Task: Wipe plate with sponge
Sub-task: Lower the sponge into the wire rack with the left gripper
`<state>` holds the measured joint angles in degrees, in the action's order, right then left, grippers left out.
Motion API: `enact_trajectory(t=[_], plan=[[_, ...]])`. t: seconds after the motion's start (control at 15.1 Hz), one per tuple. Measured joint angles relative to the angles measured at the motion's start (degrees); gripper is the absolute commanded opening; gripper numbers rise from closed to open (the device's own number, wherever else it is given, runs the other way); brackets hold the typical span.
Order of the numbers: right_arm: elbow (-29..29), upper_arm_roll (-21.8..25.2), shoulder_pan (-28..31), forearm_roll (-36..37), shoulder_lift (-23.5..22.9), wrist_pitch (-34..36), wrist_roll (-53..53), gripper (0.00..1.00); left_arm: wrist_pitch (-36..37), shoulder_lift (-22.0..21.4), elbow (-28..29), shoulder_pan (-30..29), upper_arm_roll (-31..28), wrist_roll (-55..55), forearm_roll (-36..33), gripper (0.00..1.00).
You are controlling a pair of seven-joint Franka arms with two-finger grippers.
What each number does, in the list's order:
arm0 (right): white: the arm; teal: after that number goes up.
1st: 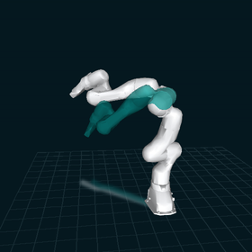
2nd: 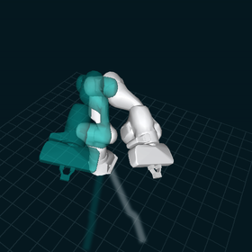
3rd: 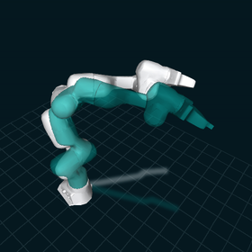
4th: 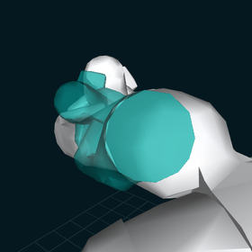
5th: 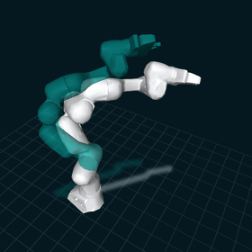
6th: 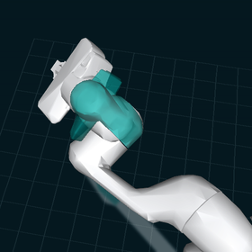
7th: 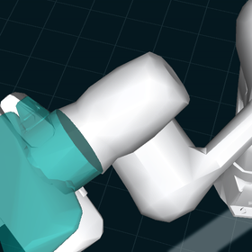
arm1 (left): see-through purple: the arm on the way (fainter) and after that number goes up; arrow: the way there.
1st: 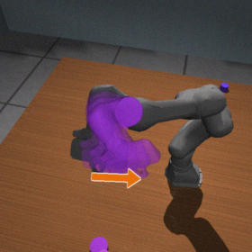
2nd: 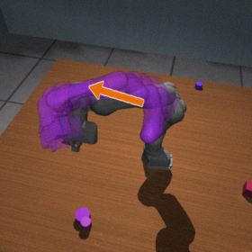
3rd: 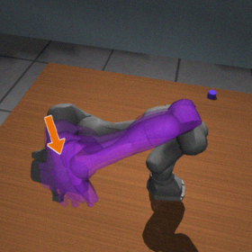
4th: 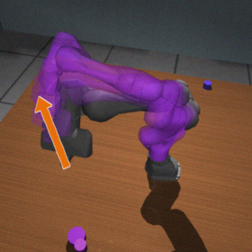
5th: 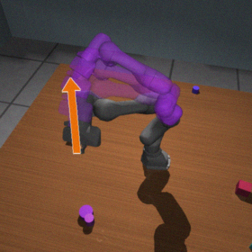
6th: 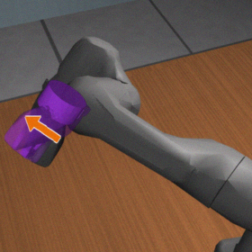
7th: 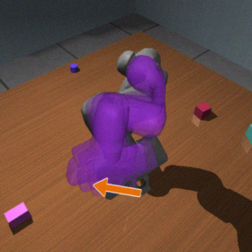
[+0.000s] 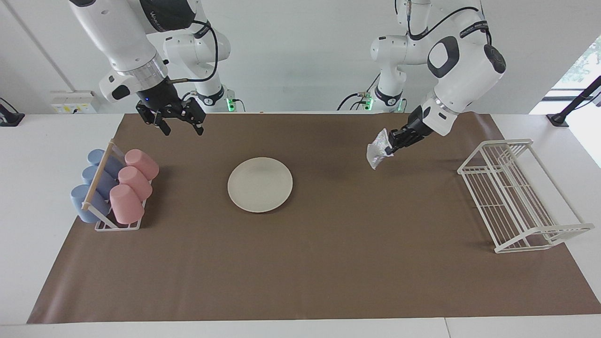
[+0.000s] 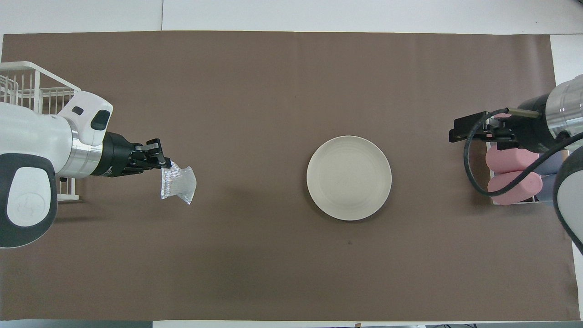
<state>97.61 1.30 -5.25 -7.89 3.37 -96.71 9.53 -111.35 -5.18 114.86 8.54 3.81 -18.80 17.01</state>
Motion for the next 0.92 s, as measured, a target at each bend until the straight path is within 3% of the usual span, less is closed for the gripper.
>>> enact_trajectory(t=[0.4,0.73,0.92], plan=[[-1.50,0.00,0.87,6.38,-0.08,3.82,-7.73,1.00,14.56,5.69,-14.82,0.70,0.76,-1.31,-34.77,0.00],[-1.96,0.10,4.63,6.89,-0.27,5.37,-11.98,1.00,16.35,8.97,-15.83,2.47,0.93,-1.46,-61.40,0.00],[-1.98,0.24,5.95,6.89,-0.37,5.37,-13.23,1.00,13.01,12.76,-16.17,2.22,0.61,-1.56,-73.79,0.00]])
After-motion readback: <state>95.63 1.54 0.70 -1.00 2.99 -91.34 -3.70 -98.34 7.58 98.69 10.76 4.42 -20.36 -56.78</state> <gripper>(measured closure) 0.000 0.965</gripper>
